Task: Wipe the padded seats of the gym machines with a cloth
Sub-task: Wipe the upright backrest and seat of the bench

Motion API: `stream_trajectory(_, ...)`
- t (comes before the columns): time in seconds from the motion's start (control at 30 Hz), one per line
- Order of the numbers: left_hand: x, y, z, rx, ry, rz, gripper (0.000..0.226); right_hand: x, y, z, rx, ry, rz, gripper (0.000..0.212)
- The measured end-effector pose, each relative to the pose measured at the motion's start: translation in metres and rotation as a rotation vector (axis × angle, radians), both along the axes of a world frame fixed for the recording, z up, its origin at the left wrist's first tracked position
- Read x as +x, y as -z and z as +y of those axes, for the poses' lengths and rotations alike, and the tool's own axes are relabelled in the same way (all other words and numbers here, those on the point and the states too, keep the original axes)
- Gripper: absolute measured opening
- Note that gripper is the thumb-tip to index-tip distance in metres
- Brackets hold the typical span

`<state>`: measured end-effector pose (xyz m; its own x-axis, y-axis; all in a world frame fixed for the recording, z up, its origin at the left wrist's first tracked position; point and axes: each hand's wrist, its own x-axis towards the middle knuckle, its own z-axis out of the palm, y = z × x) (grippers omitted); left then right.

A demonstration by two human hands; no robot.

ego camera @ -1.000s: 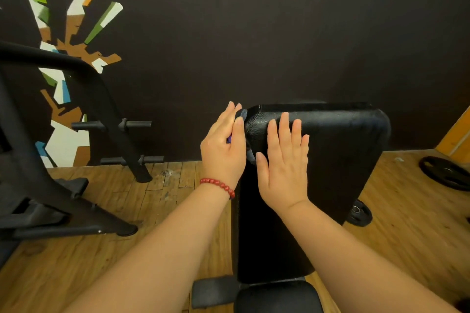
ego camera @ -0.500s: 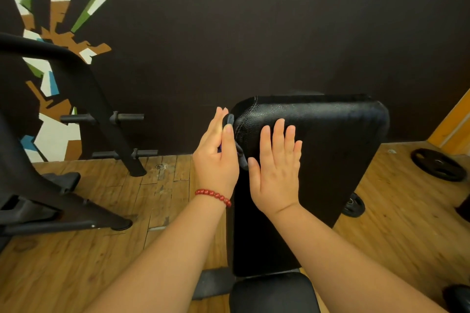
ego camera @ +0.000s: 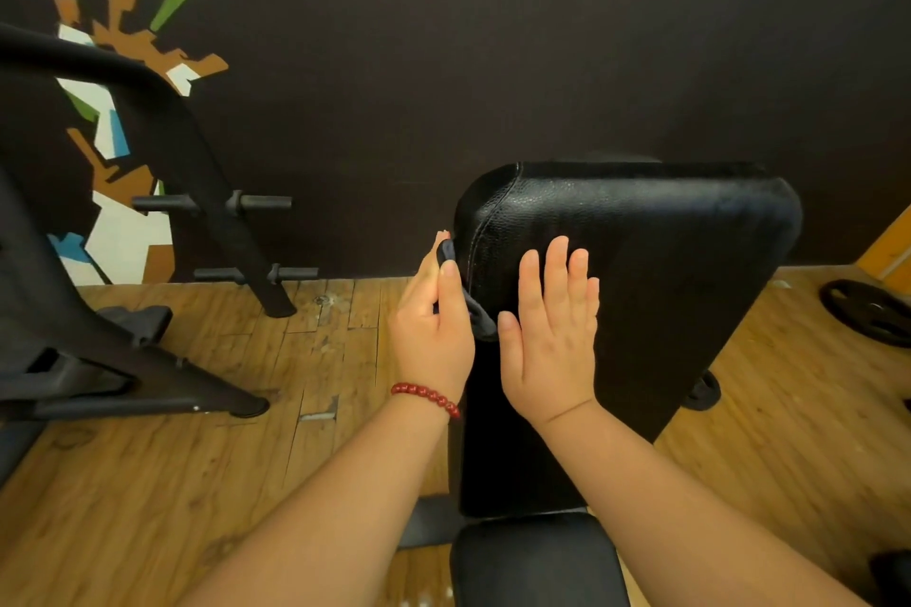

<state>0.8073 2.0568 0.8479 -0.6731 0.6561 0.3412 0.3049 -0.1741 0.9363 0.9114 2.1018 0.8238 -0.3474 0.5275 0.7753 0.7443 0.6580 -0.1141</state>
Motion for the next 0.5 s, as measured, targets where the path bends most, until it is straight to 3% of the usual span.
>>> stream_trajectory(0.1, -0.003, 0.002, -0.001, -0.016, 0.0, -0.019, 0.041, 0.001, 0.0, 0.001, -0.006, 0.002, -0.001, 0.056)
stream_trajectory(0.23, 0.003, -0.024, -0.002, 0.127, -0.036, 0.064, 0.027, 0.002, 0.004, 0.002, -0.005, -0.039, -0.005, 0.056)
stream_trajectory(0.4, 0.003, -0.006, -0.001, 0.074, -0.022, 0.064, 0.031, 0.001, 0.003, -0.001, -0.038, -0.069, 0.029, 0.055)
stream_trajectory(0.5, 0.004, 0.023, -0.003, -0.059, -0.032, -0.01, 0.05, 0.002, 0.002, -0.002, -0.044, -0.072, 0.025, 0.056)
